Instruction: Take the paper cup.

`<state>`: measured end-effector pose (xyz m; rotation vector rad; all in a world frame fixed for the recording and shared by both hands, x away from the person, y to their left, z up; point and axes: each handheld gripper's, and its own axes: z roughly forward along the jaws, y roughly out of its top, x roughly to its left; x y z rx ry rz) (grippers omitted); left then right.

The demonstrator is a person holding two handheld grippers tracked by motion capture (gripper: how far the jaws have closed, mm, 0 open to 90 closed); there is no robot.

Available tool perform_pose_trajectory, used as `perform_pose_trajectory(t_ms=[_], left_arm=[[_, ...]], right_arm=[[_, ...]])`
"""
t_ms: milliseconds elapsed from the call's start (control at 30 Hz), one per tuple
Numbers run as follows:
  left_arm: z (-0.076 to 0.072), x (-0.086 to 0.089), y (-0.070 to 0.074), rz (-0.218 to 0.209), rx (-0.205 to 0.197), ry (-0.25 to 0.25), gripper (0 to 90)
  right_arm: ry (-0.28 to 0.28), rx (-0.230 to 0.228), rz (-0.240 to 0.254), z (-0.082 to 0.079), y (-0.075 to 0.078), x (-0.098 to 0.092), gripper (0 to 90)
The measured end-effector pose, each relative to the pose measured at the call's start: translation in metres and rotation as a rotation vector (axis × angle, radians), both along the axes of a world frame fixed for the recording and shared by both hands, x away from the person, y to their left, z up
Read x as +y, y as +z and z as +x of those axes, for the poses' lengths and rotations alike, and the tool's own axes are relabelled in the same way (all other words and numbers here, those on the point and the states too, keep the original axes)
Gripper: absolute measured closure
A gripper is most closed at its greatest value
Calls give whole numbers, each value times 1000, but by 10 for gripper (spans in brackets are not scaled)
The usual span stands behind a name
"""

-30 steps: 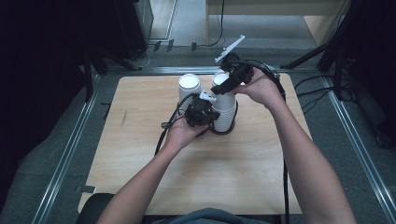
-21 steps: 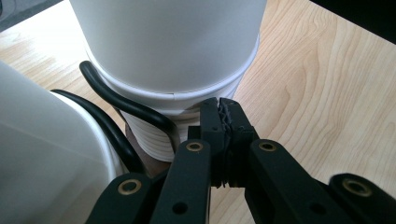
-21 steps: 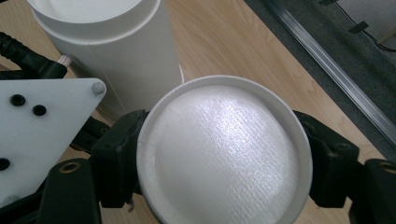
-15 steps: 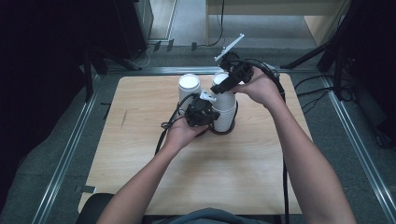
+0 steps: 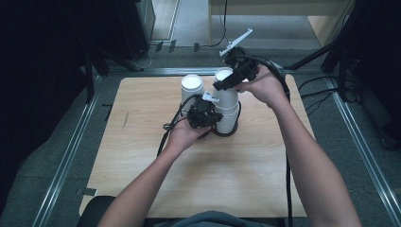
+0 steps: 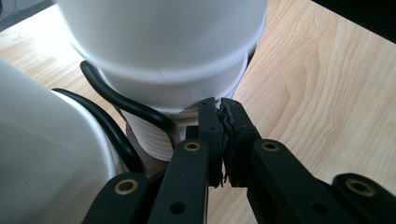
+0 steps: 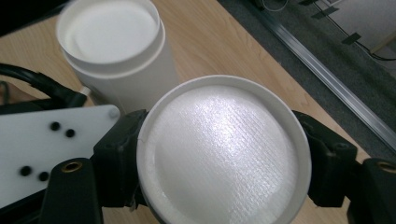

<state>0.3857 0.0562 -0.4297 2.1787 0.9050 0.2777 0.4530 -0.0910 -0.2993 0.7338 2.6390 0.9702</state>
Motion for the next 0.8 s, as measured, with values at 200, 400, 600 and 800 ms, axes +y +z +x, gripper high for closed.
perform_pose_trajectory(t_ms=[200,400,600,800], left_arm=[[0,2,1,-11,16,-1,850],[1,4,1,-24,25,-3,823],[0,6,2,-29,28,-22,781],[-2,9,5,-49,44,-39,744]], right_arm=[[4,-28,-20,-4,25,-2,262],[4,-36,2,-11,51,-12,261],[12,-62,-2,-24,77,-19,260],[22,-72,-11,-41,95,-30,259]])
